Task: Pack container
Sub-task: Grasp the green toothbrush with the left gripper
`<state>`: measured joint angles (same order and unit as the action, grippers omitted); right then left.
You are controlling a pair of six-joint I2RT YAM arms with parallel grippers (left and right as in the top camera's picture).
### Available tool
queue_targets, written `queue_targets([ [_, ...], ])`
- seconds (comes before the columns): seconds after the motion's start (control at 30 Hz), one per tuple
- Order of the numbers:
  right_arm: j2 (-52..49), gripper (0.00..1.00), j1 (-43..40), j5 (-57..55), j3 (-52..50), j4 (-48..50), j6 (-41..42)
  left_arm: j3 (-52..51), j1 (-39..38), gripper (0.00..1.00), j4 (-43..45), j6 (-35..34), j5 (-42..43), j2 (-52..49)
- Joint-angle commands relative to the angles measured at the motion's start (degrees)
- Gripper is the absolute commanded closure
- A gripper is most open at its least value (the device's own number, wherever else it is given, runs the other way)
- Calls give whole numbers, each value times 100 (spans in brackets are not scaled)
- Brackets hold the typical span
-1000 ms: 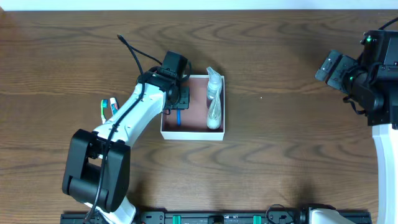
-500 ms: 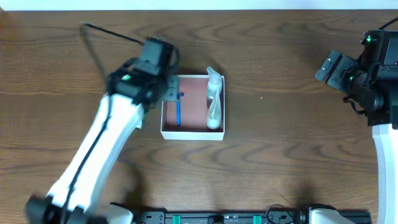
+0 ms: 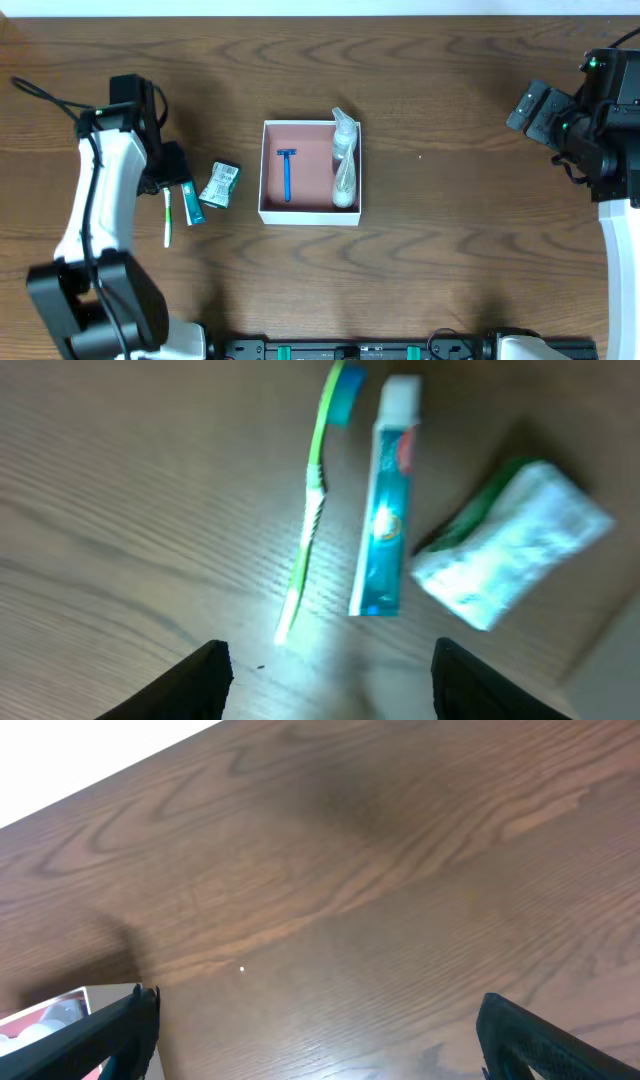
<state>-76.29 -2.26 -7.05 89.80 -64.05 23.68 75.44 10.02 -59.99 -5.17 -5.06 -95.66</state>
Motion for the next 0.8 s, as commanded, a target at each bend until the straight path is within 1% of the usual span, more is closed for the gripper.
queue_targets([
  [0.0,-11,1,-35,-2,2,-4,4,-11,269,35,59,411,144,-450],
  [0.17,-11,1,-35,-2,2,-4,4,-11,514,35,385,511,149,-1123],
  [0.4,-11,1,-35,-2,2,-4,4,-11,573,36,629,787,146,-1672],
  [0.43,-11,1,-35,-2,2,-4,4,-11,573,36,669,826,142,-1722],
  [0.6,-11,1,-35,-2,2,-4,4,-11,573,50,896,859,142,-1862],
  [0.77,-11,1,-35,-2,2,-4,4,-13,573,52,1056,857,146,-2079],
])
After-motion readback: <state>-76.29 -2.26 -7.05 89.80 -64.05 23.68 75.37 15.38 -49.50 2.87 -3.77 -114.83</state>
